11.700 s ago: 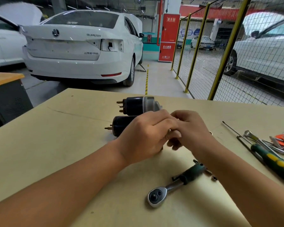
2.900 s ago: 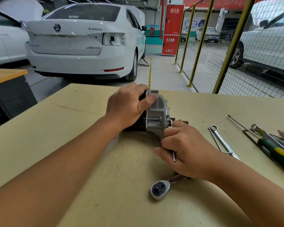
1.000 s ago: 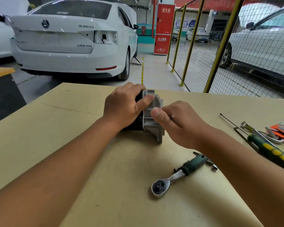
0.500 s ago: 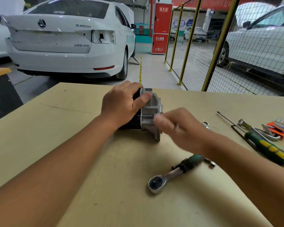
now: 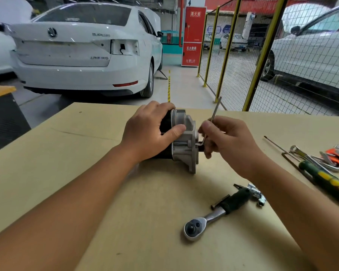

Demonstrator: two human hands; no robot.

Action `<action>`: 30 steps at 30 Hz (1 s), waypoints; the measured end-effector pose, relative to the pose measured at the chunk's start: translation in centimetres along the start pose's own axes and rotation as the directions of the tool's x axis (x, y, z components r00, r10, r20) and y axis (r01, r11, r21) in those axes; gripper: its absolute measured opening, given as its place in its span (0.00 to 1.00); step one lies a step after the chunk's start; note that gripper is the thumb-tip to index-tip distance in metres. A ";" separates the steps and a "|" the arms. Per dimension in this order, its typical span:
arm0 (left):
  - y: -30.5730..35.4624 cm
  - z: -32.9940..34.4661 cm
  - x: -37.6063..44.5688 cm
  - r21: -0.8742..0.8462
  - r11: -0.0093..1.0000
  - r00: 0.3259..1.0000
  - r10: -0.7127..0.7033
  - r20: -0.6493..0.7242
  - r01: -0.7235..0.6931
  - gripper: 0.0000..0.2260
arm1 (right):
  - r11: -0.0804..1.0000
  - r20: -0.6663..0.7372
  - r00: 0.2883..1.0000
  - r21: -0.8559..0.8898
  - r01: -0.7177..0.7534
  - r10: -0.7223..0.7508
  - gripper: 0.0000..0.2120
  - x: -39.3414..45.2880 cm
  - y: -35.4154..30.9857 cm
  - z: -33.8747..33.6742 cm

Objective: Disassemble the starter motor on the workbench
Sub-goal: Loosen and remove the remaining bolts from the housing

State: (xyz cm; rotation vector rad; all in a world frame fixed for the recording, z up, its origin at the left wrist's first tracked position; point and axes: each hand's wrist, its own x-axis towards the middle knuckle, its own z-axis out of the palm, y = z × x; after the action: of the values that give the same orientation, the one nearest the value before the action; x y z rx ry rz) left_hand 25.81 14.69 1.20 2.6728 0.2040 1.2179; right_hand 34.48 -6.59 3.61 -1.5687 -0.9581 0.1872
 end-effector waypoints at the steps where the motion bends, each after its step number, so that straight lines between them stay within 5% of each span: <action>1: 0.0 0.0 -0.1 0.001 1.000 1.000 0.010 -0.004 -0.010 0.26 | 1.000 -0.004 1.000 0.002 0.005 -0.005 0.12 0.0 0.1 0.1; 6: -0.5 -0.5 -0.9 -0.063 0.994 0.996 0.083 -0.033 -0.084 0.33 | 1.000 0.046 0.999 0.011 -0.012 0.012 0.01 -0.3 0.5 -0.1; 12: -0.4 -0.8 -1.9 -0.347 0.935 0.998 -0.060 0.036 0.069 0.40 | 0.998 0.023 1.000 0.058 -0.001 0.000 0.03 -0.6 0.9 -0.3; 19: -0.7 -0.5 -1.8 -0.361 0.932 0.999 -0.030 0.036 0.041 0.40 | 0.998 0.078 0.997 -0.058 0.019 -0.014 0.03 0.1 0.9 -0.2; 30: -1.1 -0.1 -1.7 -0.367 0.930 1.000 -0.024 0.020 0.029 0.40 | 0.891 0.254 0.946 -0.354 0.283 -0.199 0.10 0.6 0.4 -1.3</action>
State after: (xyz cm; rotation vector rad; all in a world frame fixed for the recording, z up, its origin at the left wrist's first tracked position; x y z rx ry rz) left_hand 24.54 15.41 -0.20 2.3454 0.0057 1.1015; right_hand 35.88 -7.13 3.85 -1.7919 -1.4171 -0.0170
